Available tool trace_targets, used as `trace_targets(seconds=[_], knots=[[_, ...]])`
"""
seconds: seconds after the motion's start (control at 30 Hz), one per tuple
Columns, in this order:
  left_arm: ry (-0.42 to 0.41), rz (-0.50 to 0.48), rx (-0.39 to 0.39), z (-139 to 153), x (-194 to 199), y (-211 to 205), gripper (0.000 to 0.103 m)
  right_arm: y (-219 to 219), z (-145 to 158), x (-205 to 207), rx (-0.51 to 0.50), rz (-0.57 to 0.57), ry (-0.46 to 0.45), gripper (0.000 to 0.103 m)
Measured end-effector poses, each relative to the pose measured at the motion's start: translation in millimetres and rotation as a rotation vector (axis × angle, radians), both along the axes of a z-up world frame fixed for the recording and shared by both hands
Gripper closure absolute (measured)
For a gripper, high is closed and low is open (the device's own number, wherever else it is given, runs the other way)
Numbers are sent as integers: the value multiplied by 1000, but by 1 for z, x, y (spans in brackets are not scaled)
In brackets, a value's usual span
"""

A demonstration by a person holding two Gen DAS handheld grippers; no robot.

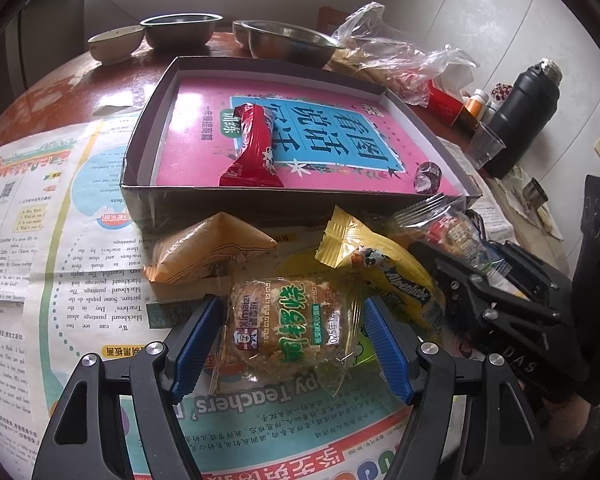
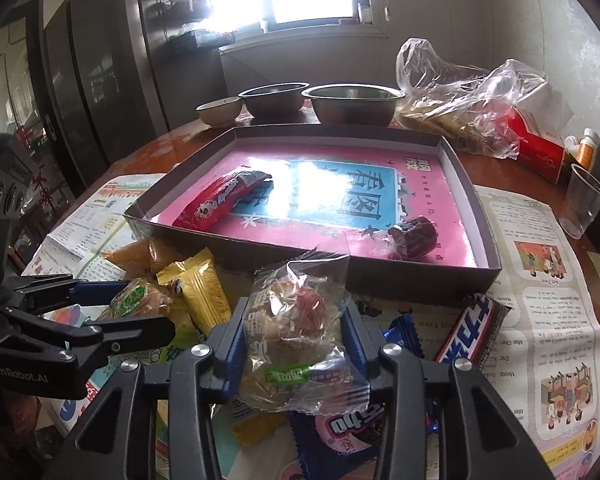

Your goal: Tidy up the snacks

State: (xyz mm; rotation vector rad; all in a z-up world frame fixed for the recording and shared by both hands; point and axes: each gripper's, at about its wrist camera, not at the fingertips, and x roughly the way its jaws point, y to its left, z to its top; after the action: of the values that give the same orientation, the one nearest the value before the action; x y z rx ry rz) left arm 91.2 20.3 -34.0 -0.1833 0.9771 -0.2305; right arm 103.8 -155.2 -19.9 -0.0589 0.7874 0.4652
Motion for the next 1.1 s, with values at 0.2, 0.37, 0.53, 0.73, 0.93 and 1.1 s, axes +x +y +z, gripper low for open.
trace_targets(seconds=[0.2,0.37,0.53,0.73,0.93,1.1], knots=[[-16,9,34,0,-1,-3,32,-12,5,-3,42,-30,-1,60],[-26,23,56,0,-3,-3,38,-18,7,-6,60,-43,0,60],[-25,34,46,0,-5,1,42,-18,7,-9,66,-40,6,60],[-21,33,36,3,-10,3,43,-18,9,-13,72,-34,4,60],[-48,33,27,16,-20,6,43,-19,12,-18,81,-36,0,60],[-65,46,24,25,-24,10,43,-21,15,-21,89,-34,-4,60]])
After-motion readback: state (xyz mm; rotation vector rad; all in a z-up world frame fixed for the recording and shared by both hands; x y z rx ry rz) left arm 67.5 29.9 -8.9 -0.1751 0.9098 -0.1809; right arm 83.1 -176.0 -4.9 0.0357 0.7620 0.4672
